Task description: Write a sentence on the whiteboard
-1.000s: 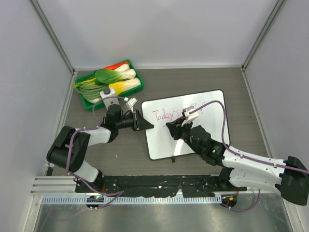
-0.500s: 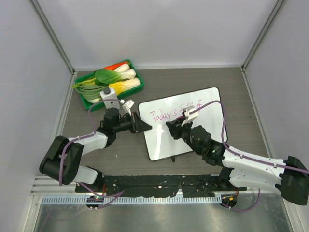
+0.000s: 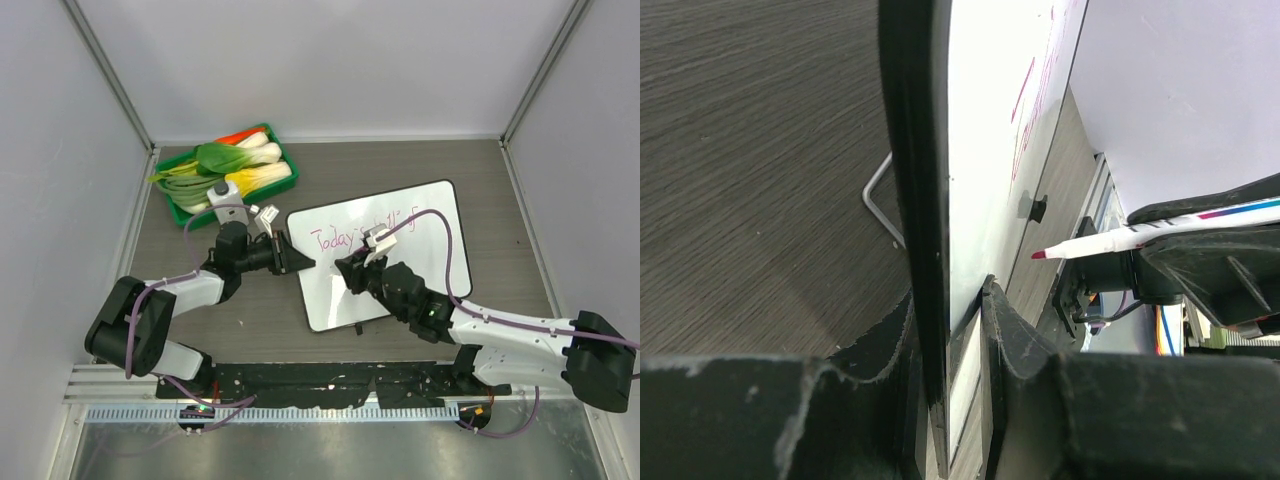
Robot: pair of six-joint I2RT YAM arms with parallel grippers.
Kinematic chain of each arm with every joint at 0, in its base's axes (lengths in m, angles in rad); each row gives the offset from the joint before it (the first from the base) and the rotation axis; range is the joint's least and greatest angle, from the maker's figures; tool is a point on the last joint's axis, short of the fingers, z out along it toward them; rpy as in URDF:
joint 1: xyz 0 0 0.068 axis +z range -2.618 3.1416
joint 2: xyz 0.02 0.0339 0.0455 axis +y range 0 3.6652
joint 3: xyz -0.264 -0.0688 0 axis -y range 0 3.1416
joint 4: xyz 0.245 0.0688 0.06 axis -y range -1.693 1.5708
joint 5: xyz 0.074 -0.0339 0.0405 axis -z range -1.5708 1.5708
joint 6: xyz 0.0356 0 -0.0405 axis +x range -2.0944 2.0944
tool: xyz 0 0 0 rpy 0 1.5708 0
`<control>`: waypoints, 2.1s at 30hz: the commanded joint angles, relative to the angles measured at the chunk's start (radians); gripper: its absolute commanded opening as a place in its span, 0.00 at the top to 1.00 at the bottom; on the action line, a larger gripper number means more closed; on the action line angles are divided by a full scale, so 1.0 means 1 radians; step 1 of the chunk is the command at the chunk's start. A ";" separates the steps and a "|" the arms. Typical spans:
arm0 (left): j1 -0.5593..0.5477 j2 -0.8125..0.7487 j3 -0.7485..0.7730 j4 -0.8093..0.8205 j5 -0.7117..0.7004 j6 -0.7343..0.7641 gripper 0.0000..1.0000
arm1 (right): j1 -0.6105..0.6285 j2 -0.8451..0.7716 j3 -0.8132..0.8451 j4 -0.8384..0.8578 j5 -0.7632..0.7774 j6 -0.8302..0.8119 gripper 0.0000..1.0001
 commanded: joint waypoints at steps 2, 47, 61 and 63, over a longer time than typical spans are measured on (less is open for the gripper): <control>0.027 0.038 -0.001 -0.095 -0.226 0.154 1.00 | 0.008 0.031 0.030 0.065 0.036 0.004 0.99; 0.027 0.043 0.001 -0.075 -0.189 0.169 1.00 | 0.082 -0.044 -0.012 -0.082 0.020 0.065 0.99; 0.027 0.038 -0.001 -0.075 -0.183 0.169 1.00 | 0.047 0.028 0.105 -0.064 0.093 0.028 0.99; 0.025 0.041 0.001 -0.075 -0.182 0.169 1.00 | 0.028 0.044 0.111 -0.067 0.075 0.036 0.99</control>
